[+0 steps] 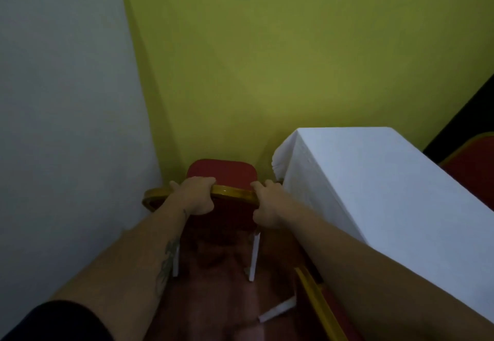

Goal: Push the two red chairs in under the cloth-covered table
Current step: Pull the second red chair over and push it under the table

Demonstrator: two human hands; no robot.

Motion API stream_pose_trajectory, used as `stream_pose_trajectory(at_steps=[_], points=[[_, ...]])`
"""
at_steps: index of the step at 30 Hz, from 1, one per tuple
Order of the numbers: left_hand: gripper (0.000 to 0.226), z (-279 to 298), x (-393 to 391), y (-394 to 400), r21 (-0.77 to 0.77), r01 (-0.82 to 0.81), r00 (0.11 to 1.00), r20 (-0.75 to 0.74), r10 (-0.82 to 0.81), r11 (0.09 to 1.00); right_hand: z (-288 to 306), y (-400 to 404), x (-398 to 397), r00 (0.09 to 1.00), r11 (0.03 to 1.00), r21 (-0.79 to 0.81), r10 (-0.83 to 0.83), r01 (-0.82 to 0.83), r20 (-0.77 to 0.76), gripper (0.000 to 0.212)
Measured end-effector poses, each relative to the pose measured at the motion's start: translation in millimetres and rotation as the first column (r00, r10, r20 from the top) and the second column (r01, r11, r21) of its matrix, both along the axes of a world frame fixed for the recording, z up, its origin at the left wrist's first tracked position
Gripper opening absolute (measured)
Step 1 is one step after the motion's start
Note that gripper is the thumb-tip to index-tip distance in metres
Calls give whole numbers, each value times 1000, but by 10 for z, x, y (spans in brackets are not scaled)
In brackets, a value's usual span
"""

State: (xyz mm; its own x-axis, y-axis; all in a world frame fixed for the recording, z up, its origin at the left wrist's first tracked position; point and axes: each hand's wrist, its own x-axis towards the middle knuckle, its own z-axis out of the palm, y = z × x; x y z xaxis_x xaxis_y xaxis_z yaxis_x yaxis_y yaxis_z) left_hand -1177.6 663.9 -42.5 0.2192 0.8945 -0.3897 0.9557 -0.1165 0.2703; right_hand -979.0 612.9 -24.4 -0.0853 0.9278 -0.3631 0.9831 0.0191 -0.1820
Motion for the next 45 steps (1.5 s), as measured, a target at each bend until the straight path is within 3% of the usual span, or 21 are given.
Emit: stream_pose_trajectory(at_steps=[2,4,11,17,24,30,32,33,34,35,36,37,39,41,42,43,45], points=[[29,-29,21,160,24,-29,999,22,29,999,-123,161,-37,1000,998,-54,-7,8,23,87],[36,-31,57,246,-9,-27,999,16,27,1000,-265,240,-37,999,994,-98,-37,40,37,85],[62,-35,61,362,-130,41,998,-35,-45,991,-418,318,-92,974,999,19,20,-25,226,50],[69,-14,-136,374,-148,160,985,-42,-168,976,-315,144,-147,958,992,3,120,-125,259,45],[66,-70,-326,526,-59,178,974,-128,-185,982,-189,-8,-383,970,990,-7,138,-139,199,48],[69,-123,-491,709,68,9,988,-155,1,998,-136,0,-666,990,996,-27,87,-85,111,46],[65,-234,-594,759,80,-165,985,-30,168,983,-122,49,-701,996,997,-59,59,-55,66,50],[50,-277,-635,773,44,-314,940,153,304,948,-128,77,-704,998,996,-78,45,-41,52,54],[32,-237,-626,719,-51,-462,830,327,451,886,-158,96,-700,998,995,-99,34,-29,44,56],[22,-217,-588,663,-195,-563,666,468,581,803,-198,104,-690,999,992,-124,20,-15,38,57],[21,-150,-514,590,-364,-593,487,549,679,719,-256,102,-677,1000,988,-154,-5,9,26,58],[23,-102,-407,515,-465,-576,379,578,723,673,-313,98,-659,999,981,-188,-42,42,2,59],[35,-50,-142,367,-529,-571,274,598,753,628,-399,82,-642,992,970,-220,-113,100,-48,61],[78,-133,65,259,-420,-670,273,628,729,612,-434,64,-631,991,970,-215,-127,114,-50,61],[91,-203,86,226,-334,-708,328,624,709,622,-443,49,-626,992,971,-210,-123,112,-39,61],[95,-246,105,190,-255,-725,385,621,683,640,-451,32,-623,992,973,-200,-121,112,-29,60],[94,-292,63,202,-248,-725,389,622,680,642,-447,2,-628,993,979,-168,-117,112,-19,58]])
